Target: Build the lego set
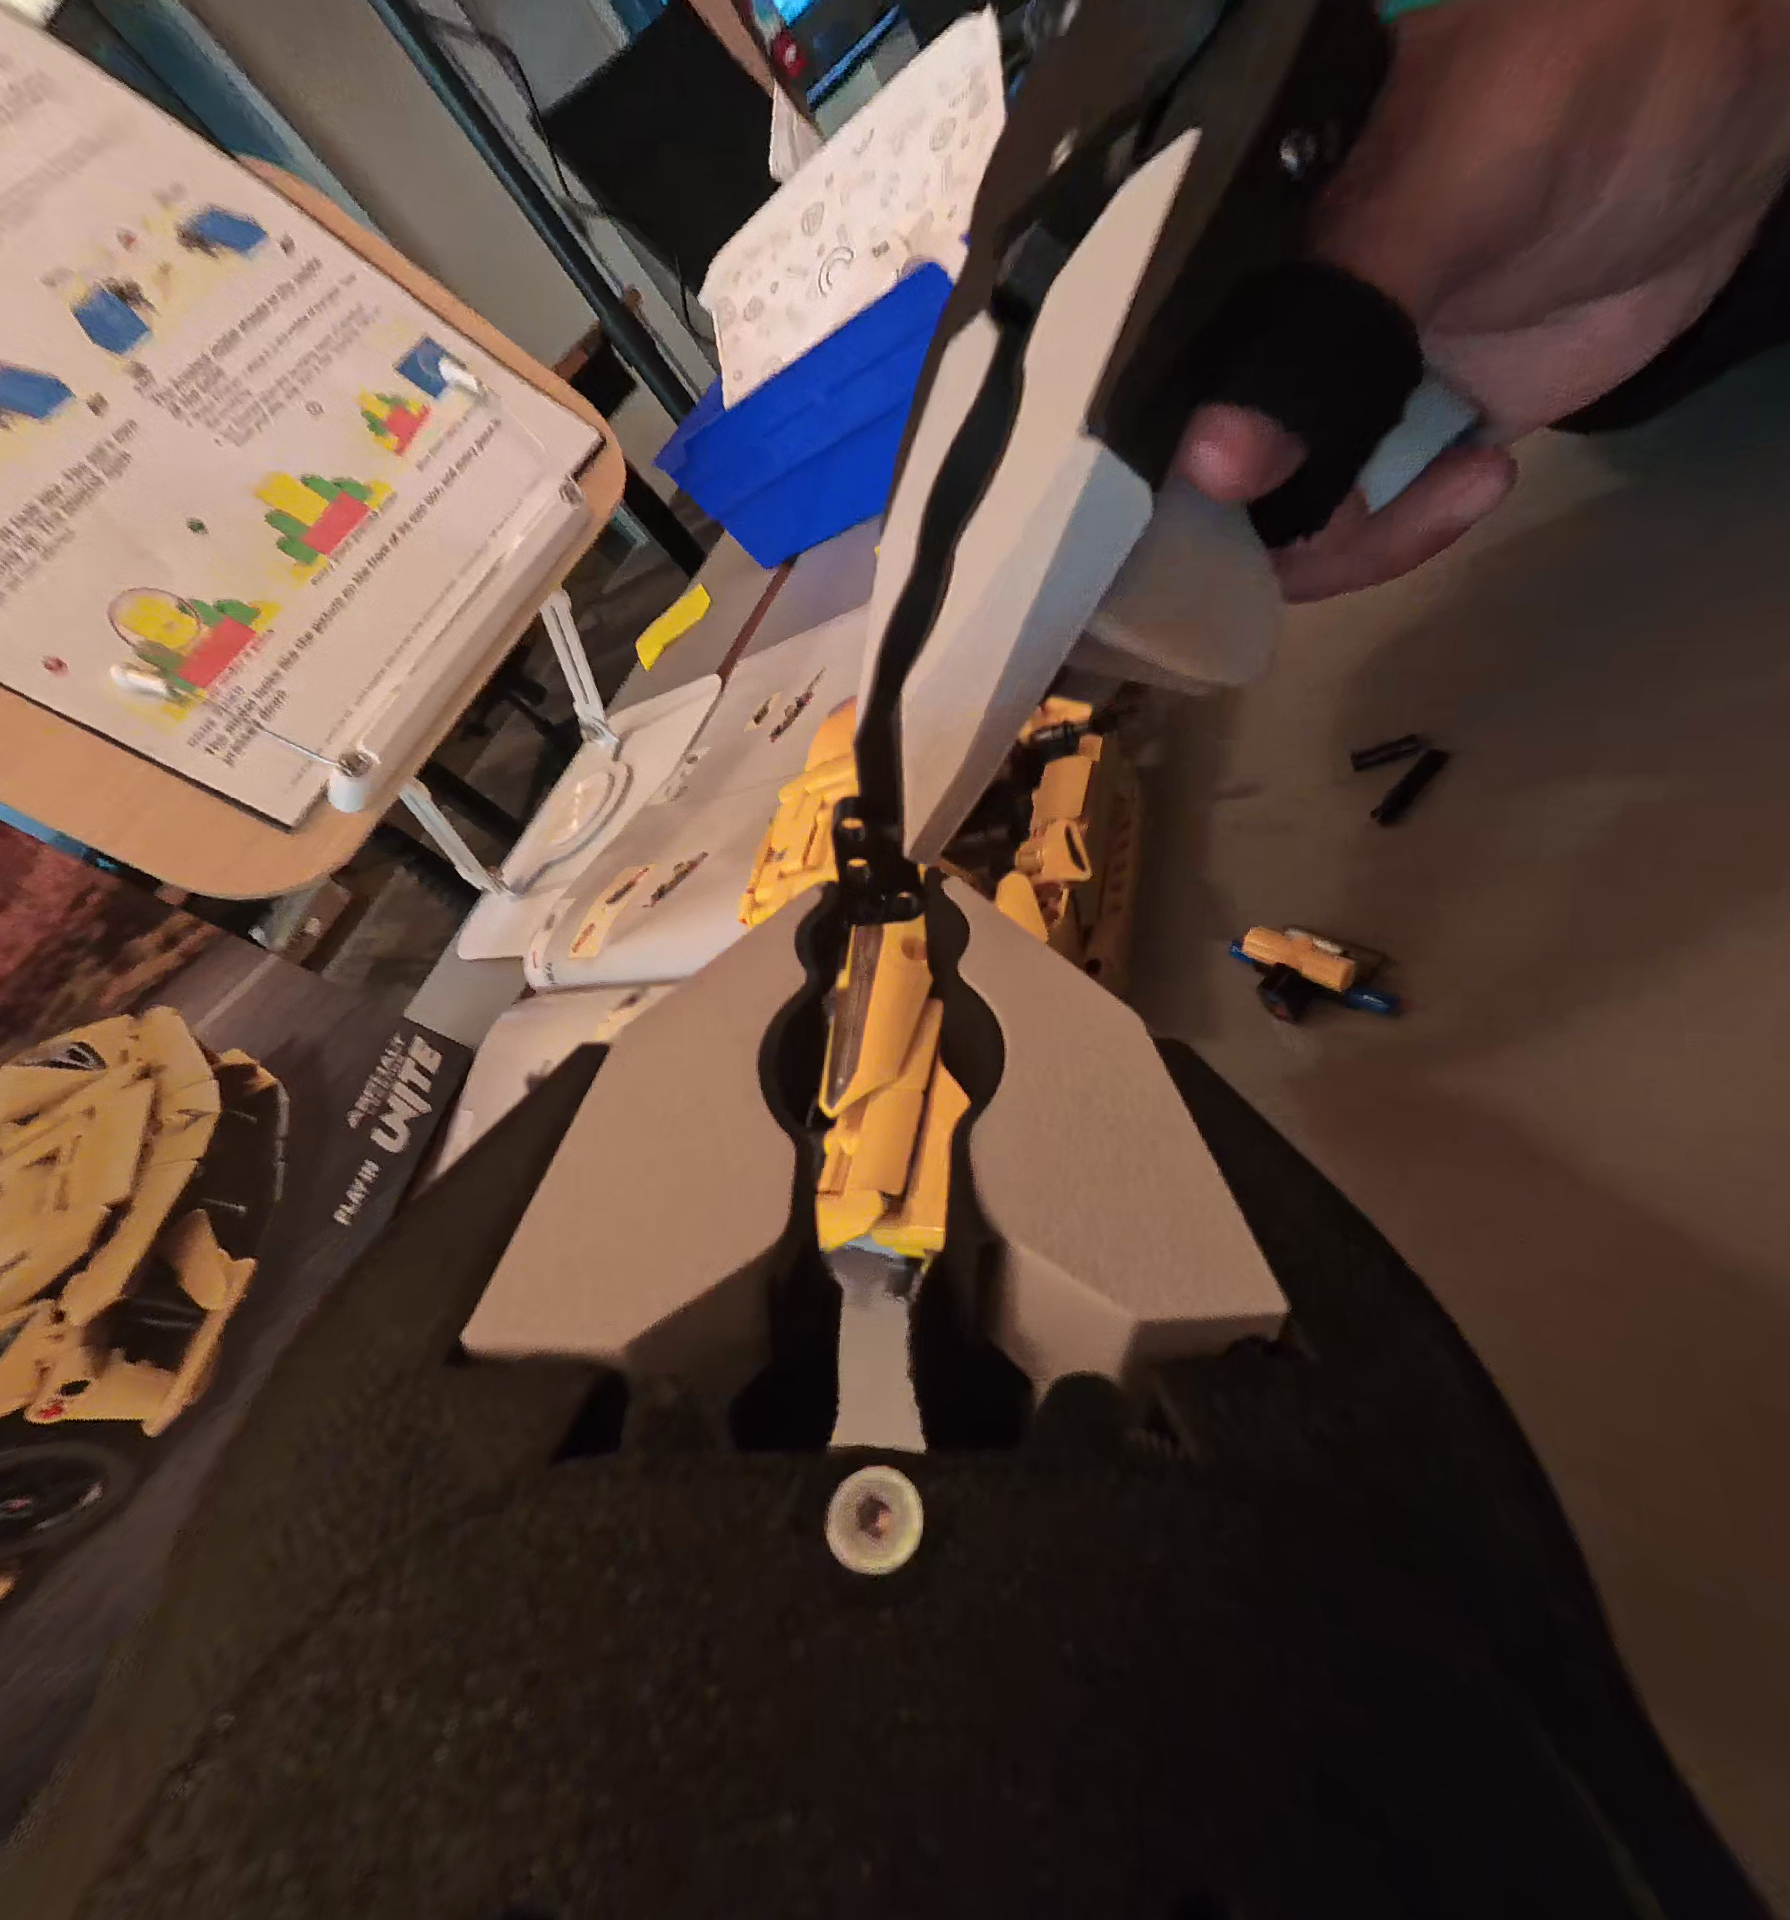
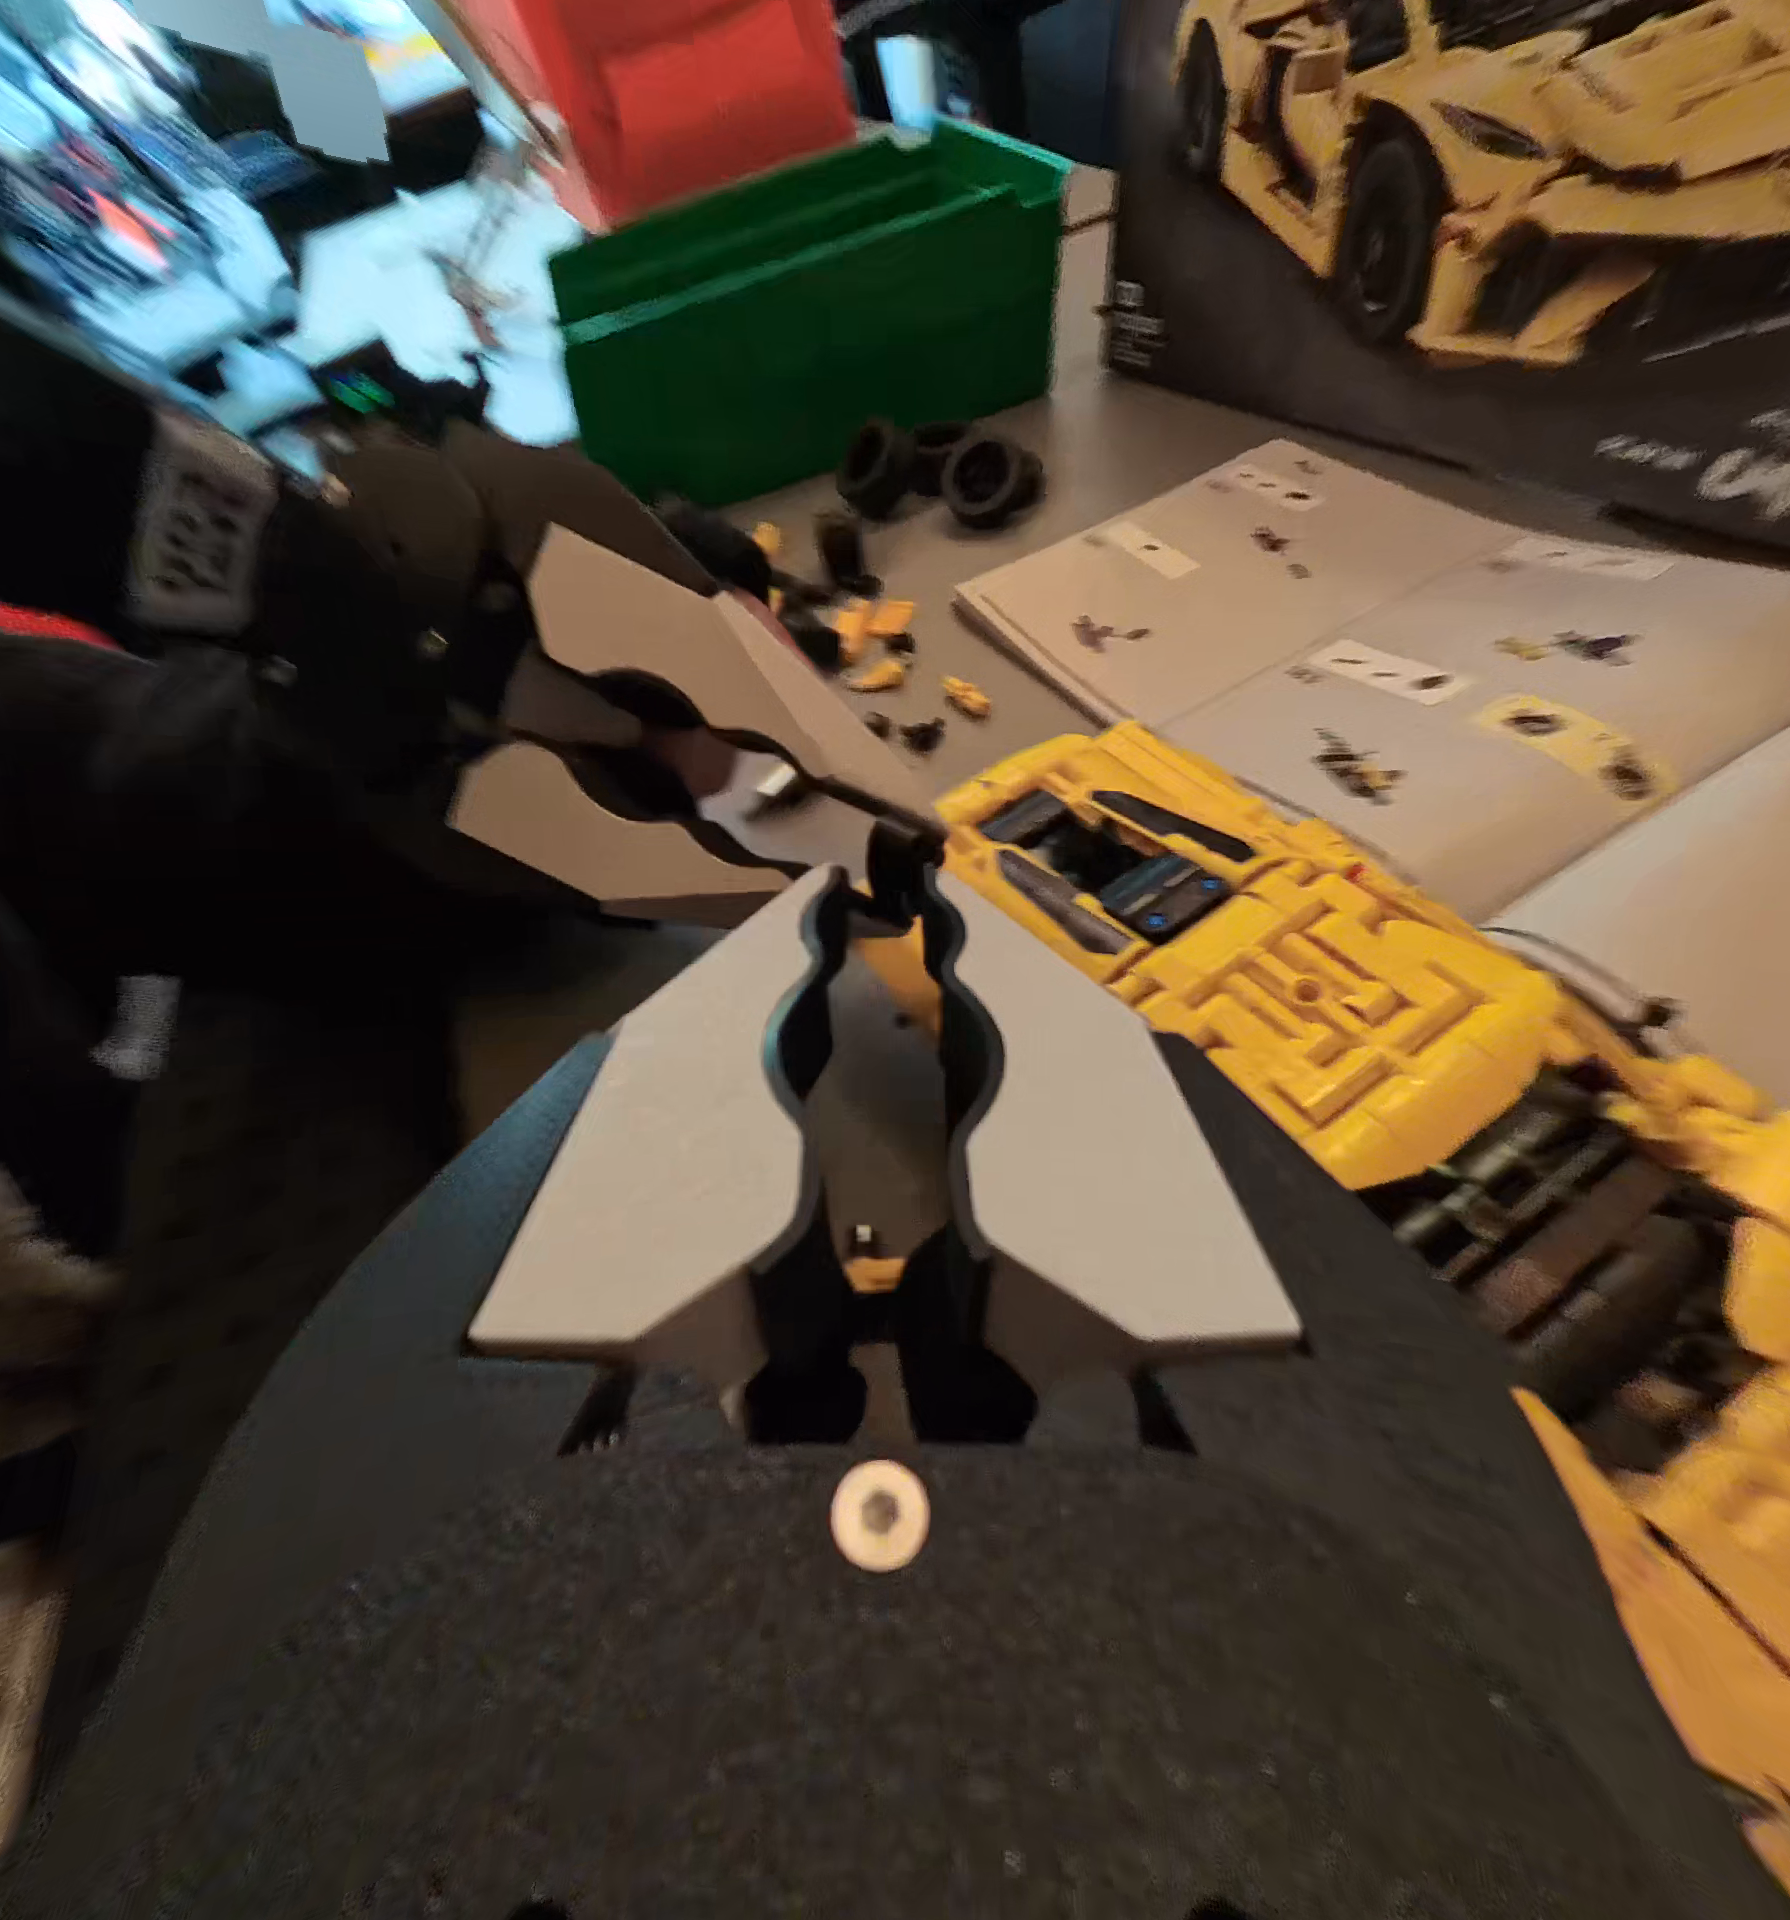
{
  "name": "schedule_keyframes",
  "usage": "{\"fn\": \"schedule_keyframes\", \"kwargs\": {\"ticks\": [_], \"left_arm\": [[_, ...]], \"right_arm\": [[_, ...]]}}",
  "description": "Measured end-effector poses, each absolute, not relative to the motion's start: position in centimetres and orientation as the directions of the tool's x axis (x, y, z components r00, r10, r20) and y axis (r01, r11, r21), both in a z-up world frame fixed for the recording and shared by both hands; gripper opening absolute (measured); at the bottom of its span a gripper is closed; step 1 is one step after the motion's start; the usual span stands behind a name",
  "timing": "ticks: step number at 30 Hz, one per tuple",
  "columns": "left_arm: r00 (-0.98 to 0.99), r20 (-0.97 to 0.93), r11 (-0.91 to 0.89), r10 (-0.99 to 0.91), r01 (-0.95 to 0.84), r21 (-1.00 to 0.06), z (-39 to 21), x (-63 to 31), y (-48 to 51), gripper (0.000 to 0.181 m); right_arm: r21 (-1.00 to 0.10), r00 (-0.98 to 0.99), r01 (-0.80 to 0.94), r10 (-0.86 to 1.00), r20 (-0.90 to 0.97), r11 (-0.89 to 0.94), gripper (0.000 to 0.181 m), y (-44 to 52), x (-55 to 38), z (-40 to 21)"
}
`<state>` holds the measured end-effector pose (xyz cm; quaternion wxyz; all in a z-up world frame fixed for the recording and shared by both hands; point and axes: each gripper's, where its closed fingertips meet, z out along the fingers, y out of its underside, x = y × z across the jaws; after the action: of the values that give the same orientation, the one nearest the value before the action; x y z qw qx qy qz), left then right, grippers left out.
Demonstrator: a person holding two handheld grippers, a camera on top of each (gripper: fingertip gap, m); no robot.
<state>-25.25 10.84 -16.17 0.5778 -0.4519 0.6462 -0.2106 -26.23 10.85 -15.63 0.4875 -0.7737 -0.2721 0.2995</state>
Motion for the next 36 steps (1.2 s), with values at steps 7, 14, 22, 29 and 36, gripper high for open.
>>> {"fn": "schedule_keyframes", "kwargs": {"ticks": [7, 14, 22, 29, 36], "left_arm": [[0.085, -0.71, 0.696, -0.699, -0.15, -0.702, -12.9, -25.5, 7.6, 0.015], [0.057, -0.731, 0.722, -0.68, -0.121, -0.681, -12.8, -25.4, 6.4, 0.016], [0.069, -0.627, 0.611, -0.776, -0.161, -0.775, -13.1, -25.4, 7.2, 0.014], [0.034, -0.258, 0.251, -0.965, -0.149, -0.957, -13.5, -25.5, 8.0, 0.006], [-0.168, 0.309, -0.212, -0.936, -0.431, -0.877, -18.1, -25.5, 4.5, 0.029]], "right_arm": [[-0.574, 0.001, -0.158, 0.581, -0.814, -0.803, 0.04, 7.5, -26.2, -12.2], [-0.613, -0.016, -0.107, 0.618, -0.786, -0.783, 0.023, 6.6, -27.3, -12.2], [-0.7, 0.113, -0.103, 0.691, -0.714, -0.707, 0.022, 7.3, -26.8, -12.5], [-0.945, 0.594, -0.015, 0.757, -0.272, -0.328, 0.022, 9.9, -20.3, -11.5], [-0.974, 0.754, 0.103, 0.654, -0.055, -0.201, 0.022, 5.8, -16.8, -13.7]]}}
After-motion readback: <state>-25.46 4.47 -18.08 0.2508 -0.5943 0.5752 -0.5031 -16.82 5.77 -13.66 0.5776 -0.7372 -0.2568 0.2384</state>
